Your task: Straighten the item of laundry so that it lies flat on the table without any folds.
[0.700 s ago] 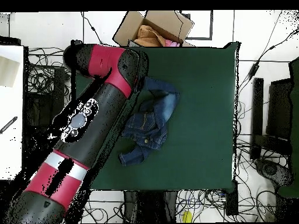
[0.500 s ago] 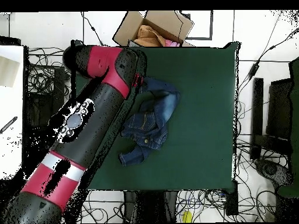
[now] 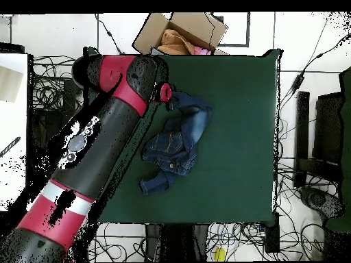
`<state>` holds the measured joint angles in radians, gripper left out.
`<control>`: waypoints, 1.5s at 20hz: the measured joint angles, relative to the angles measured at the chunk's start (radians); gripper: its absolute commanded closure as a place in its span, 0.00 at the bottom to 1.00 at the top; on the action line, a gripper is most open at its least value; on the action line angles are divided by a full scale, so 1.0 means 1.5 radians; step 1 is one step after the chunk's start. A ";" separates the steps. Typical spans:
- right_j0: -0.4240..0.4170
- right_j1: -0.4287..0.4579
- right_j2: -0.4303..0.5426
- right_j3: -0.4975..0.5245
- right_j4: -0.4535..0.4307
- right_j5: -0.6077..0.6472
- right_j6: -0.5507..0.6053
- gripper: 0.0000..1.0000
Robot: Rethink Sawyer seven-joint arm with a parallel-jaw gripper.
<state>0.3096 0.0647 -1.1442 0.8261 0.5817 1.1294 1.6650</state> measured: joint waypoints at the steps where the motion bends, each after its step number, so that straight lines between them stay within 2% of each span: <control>1: 0.000 0.000 0.000 0.000 0.000 0.000 0.000 1.00; 12: 0.000 0.001 -0.008 -0.018 0.000 0.000 0.000 1.00; 20: 0.000 0.008 -0.043 -0.071 0.000 0.017 0.016 1.00; 30: 0.019 0.037 -0.080 -0.108 0.000 0.066 0.086 1.00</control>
<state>0.3385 0.1209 -1.2649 0.6643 0.5819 1.2279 1.7947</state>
